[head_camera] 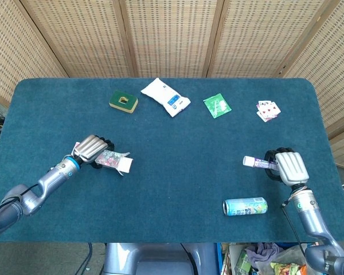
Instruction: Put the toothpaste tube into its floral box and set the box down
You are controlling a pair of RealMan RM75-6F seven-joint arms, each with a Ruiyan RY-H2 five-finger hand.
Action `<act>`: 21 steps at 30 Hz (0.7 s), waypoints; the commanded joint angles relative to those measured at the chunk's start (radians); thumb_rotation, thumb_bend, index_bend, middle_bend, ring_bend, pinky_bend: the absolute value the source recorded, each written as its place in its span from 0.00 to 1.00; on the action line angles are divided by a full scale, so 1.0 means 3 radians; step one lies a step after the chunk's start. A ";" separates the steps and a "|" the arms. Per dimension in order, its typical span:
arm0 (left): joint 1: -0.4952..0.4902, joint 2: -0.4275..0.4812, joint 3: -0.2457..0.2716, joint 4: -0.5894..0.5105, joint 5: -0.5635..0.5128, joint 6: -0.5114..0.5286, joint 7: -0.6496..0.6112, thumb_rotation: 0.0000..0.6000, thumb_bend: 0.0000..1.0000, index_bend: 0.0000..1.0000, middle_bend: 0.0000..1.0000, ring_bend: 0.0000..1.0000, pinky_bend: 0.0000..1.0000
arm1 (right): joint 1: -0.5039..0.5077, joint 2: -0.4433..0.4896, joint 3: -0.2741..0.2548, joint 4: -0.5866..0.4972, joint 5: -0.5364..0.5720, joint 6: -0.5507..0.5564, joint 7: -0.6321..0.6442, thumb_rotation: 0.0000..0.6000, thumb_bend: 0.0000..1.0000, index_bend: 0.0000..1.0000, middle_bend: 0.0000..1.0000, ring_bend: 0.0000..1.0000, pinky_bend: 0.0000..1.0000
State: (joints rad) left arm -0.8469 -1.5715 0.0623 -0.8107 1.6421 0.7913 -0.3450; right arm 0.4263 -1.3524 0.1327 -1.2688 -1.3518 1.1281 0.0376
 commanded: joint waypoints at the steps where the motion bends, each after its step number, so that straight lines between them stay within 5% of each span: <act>1: 0.0016 -0.0015 0.0000 0.0014 -0.0018 0.0034 0.0022 1.00 0.26 0.42 0.41 0.40 0.46 | -0.0005 0.0007 -0.0001 -0.0013 -0.0009 0.0014 0.0000 1.00 0.47 0.59 0.57 0.38 0.32; 11: -0.0064 0.0148 -0.0049 -0.0160 0.0026 0.0228 0.0155 1.00 0.26 0.42 0.42 0.41 0.46 | -0.0017 0.0105 -0.0022 -0.0139 -0.0082 0.0066 -0.0059 1.00 0.47 0.59 0.57 0.38 0.32; 21: -0.0570 0.0437 -0.0438 -0.0755 -0.0148 -0.0096 0.0564 1.00 0.26 0.44 0.42 0.41 0.46 | 0.0062 0.0640 0.0028 -0.0855 -0.0089 0.0012 -0.0578 1.00 0.47 0.59 0.57 0.38 0.32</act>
State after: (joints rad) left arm -0.9810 -1.4533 -0.0379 -1.0037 1.6193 0.8000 -0.2054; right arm 0.4345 -1.2018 0.1322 -1.4749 -1.3910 1.1454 -0.0902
